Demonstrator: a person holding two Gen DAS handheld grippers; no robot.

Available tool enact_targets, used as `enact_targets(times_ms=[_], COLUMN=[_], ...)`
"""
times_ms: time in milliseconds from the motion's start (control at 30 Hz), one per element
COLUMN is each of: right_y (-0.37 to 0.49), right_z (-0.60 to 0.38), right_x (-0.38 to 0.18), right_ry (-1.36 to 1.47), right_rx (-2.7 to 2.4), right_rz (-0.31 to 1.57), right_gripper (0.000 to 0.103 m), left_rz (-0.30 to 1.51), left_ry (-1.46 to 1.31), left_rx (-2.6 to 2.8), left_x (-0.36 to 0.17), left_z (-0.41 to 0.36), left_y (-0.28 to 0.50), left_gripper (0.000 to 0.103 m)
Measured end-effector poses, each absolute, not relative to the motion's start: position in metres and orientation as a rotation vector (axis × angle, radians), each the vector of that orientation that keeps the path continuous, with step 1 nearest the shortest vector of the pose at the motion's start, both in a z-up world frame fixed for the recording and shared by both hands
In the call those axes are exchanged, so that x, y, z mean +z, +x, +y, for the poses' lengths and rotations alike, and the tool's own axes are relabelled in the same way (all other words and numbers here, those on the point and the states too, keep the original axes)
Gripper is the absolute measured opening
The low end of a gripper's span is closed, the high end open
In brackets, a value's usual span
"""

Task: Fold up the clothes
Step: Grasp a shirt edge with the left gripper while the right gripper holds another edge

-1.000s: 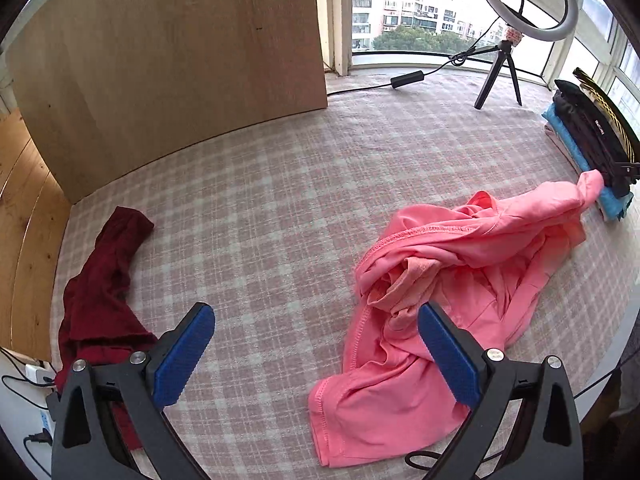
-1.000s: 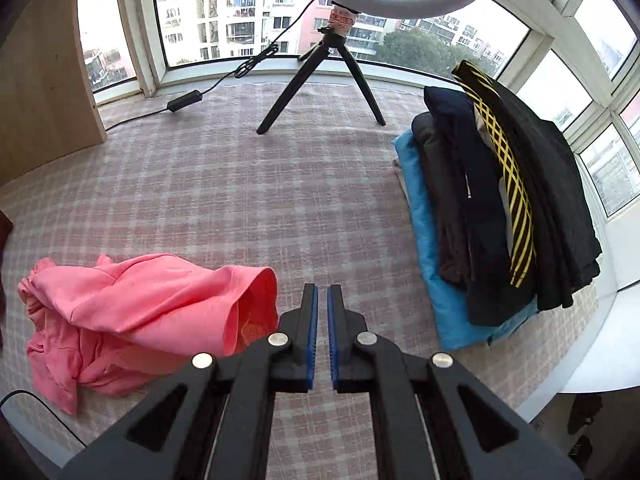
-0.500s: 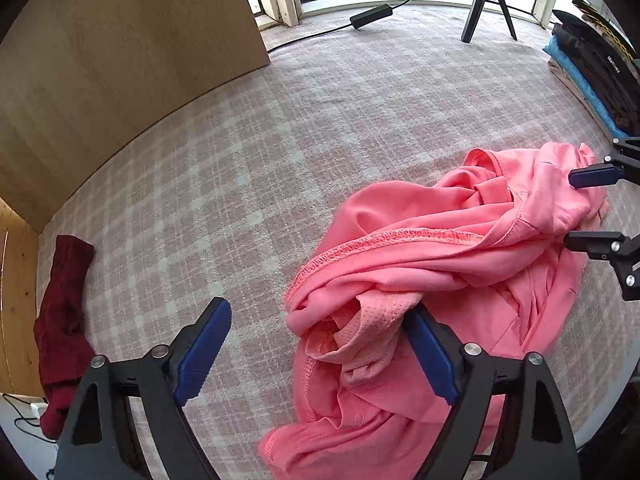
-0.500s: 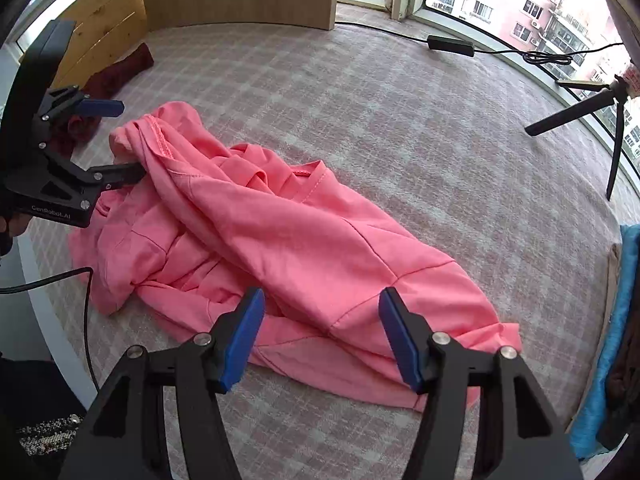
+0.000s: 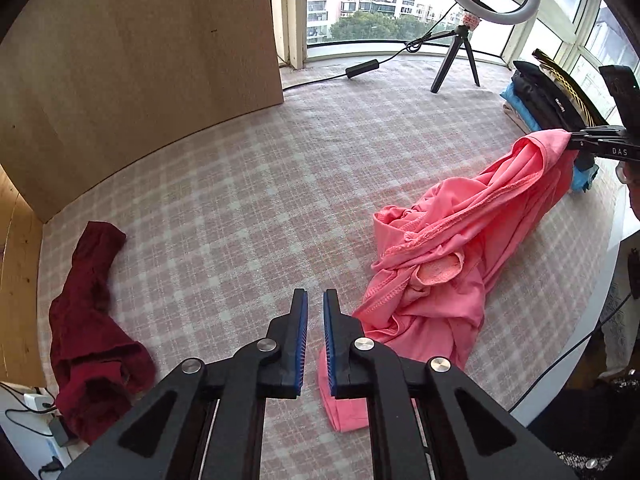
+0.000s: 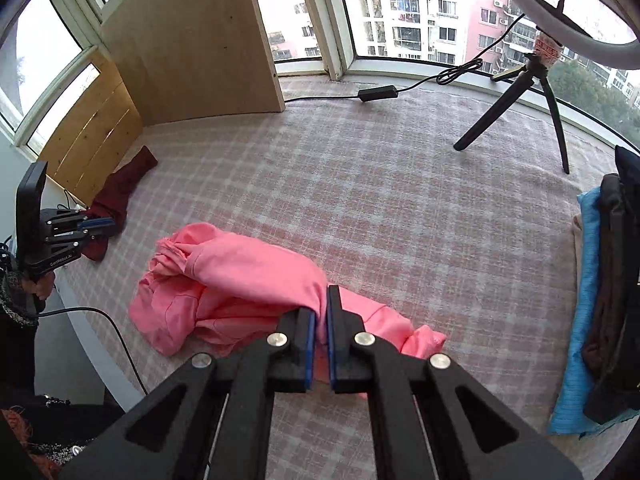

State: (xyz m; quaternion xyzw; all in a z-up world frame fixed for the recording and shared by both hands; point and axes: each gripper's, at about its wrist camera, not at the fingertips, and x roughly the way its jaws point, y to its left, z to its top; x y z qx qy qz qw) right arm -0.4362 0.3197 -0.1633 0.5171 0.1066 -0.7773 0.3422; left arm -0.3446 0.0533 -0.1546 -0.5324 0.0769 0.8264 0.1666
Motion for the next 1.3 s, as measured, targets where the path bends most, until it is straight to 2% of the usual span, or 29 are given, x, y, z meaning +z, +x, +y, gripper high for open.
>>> enact_targets(times_ms=[67, 100, 133, 233, 300, 433, 467, 533, 667, 767, 867, 967, 1033, 1067, 1100, 1133, 1167, 1300], right_y=[-0.435, -0.435, -0.435, -0.44, -0.447, -0.462, -0.464, -0.464, -0.462, -0.457, -0.454, -0.455, -0.455, -0.455, -0.455, -0.455, -0.455, -0.451], right_z=[0.333, 0.338, 0.342, 0.359, 0.378, 0.438, 0.447, 0.453, 0.472, 0.474, 0.476, 0.481, 0.479, 0.476, 0.474, 0.471, 0.469, 0.469], right_x=[-0.175, -0.185, -0.196, -0.213, -0.203, -0.16, -0.16, -0.178, -0.197, -0.2, -0.2, -0.201, -0.204, -0.206, -0.207, -0.207, -0.208, -0.199], right_ry=[1.409, 1.452, 1.495, 1.527, 1.508, 1.461, 1.494, 1.59, 1.636, 1.639, 1.634, 1.645, 1.655, 1.658, 1.659, 1.657, 1.655, 1.634], right_rx=[-2.036, -2.032, -2.025, -2.069, -2.163, -2.427, -2.445, -2.41, -2.355, -2.357, -2.34, -2.324, -2.321, -2.315, -2.31, -2.307, -2.303, -2.317], right_rz=[0.298, 0.3, 0.304, 0.315, 0.257, 0.137, 0.185, 0.292, 0.126, 0.16, 0.165, 0.144, 0.159, 0.169, 0.177, 0.181, 0.185, 0.186], right_gripper=[0.005, 0.005, 0.005, 0.005, 0.005, 0.005, 0.005, 0.005, 0.005, 0.005, 0.005, 0.005, 0.005, 0.005, 0.005, 0.005, 0.005, 0.005], left_rz=[0.188, 0.189, 0.199, 0.284, 0.336, 0.261, 0.277, 0.315, 0.392, 0.489, 0.443, 0.322, 0.267, 0.299, 0.311, 0.309, 0.299, 0.209], left_ry=[-1.507, -1.504, -1.499, -1.522, -1.548, -1.532, -1.514, -1.479, -1.438, -1.461, -1.523, -1.506, -1.476, -1.462, -1.463, -1.473, -1.476, -1.414], left_rx=[2.312, 2.289, 2.263, 2.222, 2.215, 2.144, 2.128, 2.096, 2.004, 1.994, 1.966, 1.879, 1.819, 1.814, 1.806, 1.795, 1.796, 1.906], left_x=[-0.163, -0.17, -0.177, -0.199, -0.207, -0.202, -0.202, -0.201, -0.212, -0.228, -0.241, -0.236, -0.232, -0.235, -0.239, -0.243, -0.243, -0.208], left_z=[0.063, 0.071, 0.083, 0.116, 0.13, 0.144, 0.153, 0.173, 0.216, 0.236, 0.237, 0.248, 0.259, 0.268, 0.275, 0.28, 0.282, 0.254], left_y=[-0.345, -0.346, -0.347, -0.351, -0.353, -0.353, -0.353, -0.352, -0.365, -0.38, -0.398, -0.404, -0.405, -0.405, -0.405, -0.406, -0.408, -0.409], left_gripper=[0.026, 0.04, 0.046, 0.046, 0.046, 0.047, 0.048, 0.051, 0.056, 0.056, 0.056, 0.057, 0.064, 0.064, 0.056, 0.025, 0.007, 0.006])
